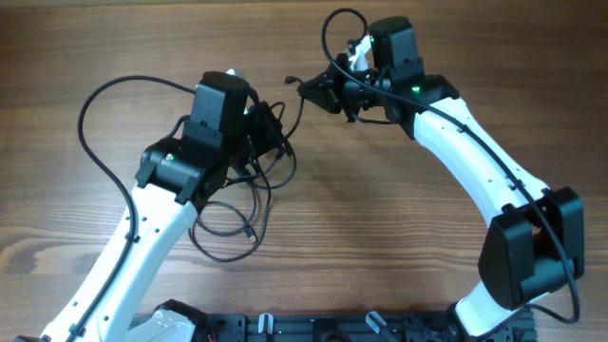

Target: Untangle cables

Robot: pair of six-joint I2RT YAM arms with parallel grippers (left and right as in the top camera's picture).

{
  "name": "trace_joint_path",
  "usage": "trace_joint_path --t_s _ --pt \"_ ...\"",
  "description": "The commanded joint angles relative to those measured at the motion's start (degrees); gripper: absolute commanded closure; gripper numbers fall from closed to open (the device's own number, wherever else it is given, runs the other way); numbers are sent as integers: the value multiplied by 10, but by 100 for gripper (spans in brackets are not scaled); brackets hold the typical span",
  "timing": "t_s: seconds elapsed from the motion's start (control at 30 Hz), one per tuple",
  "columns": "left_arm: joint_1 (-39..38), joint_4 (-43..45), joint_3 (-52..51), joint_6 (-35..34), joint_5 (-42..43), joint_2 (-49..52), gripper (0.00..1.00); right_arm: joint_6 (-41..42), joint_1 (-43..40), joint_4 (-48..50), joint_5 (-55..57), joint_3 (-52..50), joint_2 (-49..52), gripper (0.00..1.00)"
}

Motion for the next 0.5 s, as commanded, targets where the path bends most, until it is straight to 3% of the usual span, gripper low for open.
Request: trace_joint_path --t_s 0.0,0.13,0.3,0.47 --pt "15 2 3 4 -4 -3 96 -127 2 16 -172 8 -3 96" --pt "56 16 3 55 90 -3 96 -218 -2 5 -292 7 -3 96" --pt "106 33 3 64 178 -3 96 -290 4 -63 -308 4 -3 96" --pt "123 84 3 78 299 12 96 -312 31 -46 -366 3 -3 96"
